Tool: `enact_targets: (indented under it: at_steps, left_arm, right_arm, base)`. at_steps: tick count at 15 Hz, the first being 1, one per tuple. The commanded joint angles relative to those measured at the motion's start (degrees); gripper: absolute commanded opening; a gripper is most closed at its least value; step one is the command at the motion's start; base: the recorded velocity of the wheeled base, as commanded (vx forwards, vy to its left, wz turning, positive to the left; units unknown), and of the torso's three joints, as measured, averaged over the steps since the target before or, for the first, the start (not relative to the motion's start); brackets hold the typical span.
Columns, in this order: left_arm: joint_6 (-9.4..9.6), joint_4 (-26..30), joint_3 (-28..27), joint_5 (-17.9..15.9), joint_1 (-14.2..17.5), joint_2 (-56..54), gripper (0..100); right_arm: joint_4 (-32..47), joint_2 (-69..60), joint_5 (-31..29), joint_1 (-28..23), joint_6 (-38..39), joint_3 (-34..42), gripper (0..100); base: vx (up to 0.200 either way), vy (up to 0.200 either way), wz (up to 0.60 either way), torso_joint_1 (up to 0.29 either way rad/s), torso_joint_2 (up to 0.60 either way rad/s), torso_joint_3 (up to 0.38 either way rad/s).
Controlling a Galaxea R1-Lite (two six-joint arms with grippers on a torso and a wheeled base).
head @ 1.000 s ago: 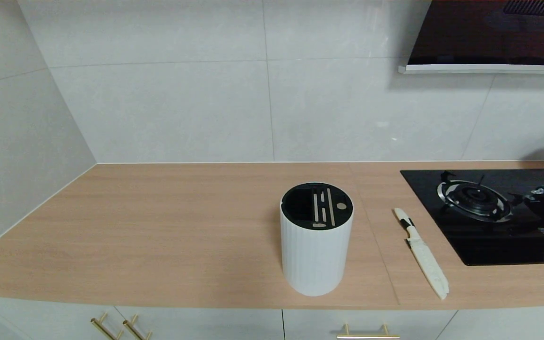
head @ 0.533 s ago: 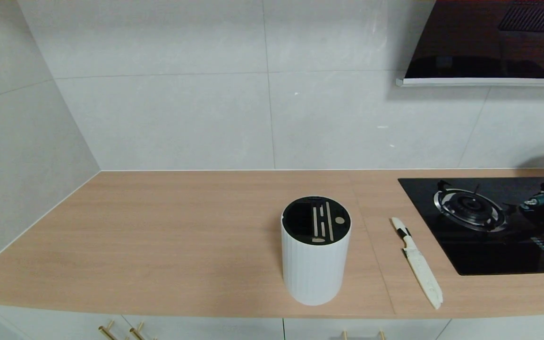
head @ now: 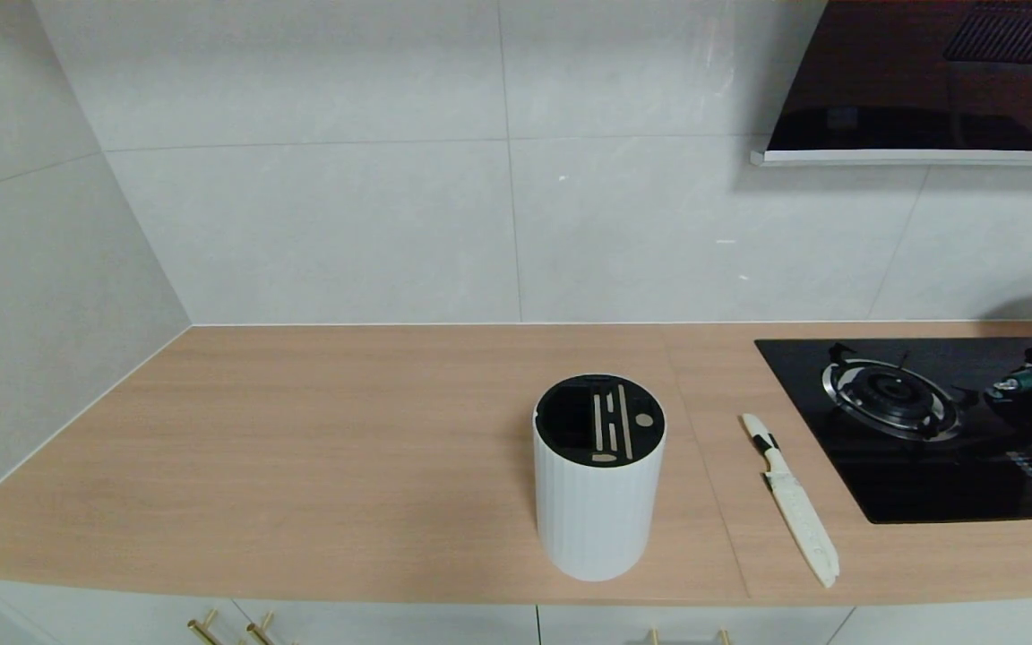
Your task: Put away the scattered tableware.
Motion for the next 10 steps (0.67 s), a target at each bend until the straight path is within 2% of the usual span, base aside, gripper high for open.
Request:
enact_targets:
  at_steps: [1, 6, 8, 10]
  left_arm:
    - [0.00, 0.0, 0.0, -0.1, 0.0, 0.0, 100]
    - [0.00, 0.0, 0.0, 0.0, 0.0, 0.0, 100]
    - [0.00, 0.0, 0.0, 0.0, 0.0, 0.0, 100]
    - [0.00, 0.0, 0.0, 0.0, 0.0, 0.0, 100]
  right_arm:
    - [0.0, 0.2, 0.1, 0.0, 0.0, 0.0, 100]
    - [-0.5, 0.2, 0.6, 0.1, -1.4, -1.1, 100]
    - [1.1, 2.0, 4.6, 0.6, 0.8, -11.4, 100]
    - [3.1, 10.5, 10.3, 1.3, 0.8, -11.8, 100]
  base:
    - [0.000, 0.000, 0.00, 0.000, 0.00, 0.000]
    - [0.000, 0.000, 0.00, 0.000, 0.00, 0.000]
    - [0.000, 0.000, 0.00, 0.000, 0.00, 0.000]
    - [0.000, 0.000, 0.00, 0.000, 0.00, 0.000]
